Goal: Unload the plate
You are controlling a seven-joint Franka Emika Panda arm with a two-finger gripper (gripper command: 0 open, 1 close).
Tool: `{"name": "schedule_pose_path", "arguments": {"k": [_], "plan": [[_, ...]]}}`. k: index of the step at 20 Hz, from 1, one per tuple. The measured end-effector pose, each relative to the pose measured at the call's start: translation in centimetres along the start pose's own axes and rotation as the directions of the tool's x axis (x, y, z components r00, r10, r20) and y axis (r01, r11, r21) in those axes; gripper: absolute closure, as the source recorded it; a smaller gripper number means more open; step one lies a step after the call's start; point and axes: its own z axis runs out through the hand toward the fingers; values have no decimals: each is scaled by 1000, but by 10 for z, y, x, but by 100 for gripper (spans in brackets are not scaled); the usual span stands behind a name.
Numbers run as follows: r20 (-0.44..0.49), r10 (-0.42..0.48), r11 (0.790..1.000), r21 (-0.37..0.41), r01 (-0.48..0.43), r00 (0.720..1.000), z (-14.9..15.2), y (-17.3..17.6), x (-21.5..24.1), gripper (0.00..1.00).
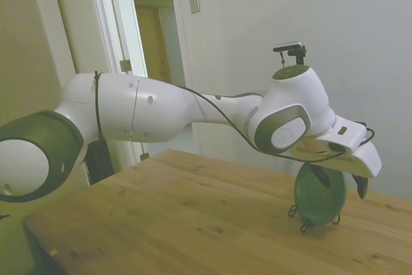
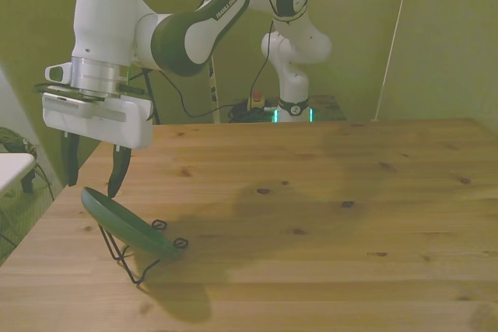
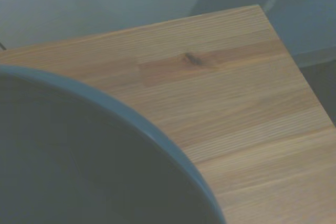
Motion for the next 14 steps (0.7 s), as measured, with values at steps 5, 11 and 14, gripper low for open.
{"name": "schedule_pose_path", "arguments": {"k": [5,11,14], "plan": [[1,-6,1000,-6,6,1000,12,-2,1,100],[3,-5,1000,-6,5,1000,13,-2,1,100],[3,-3,1000,-6,4,1000,13,-1,1,100]]}}
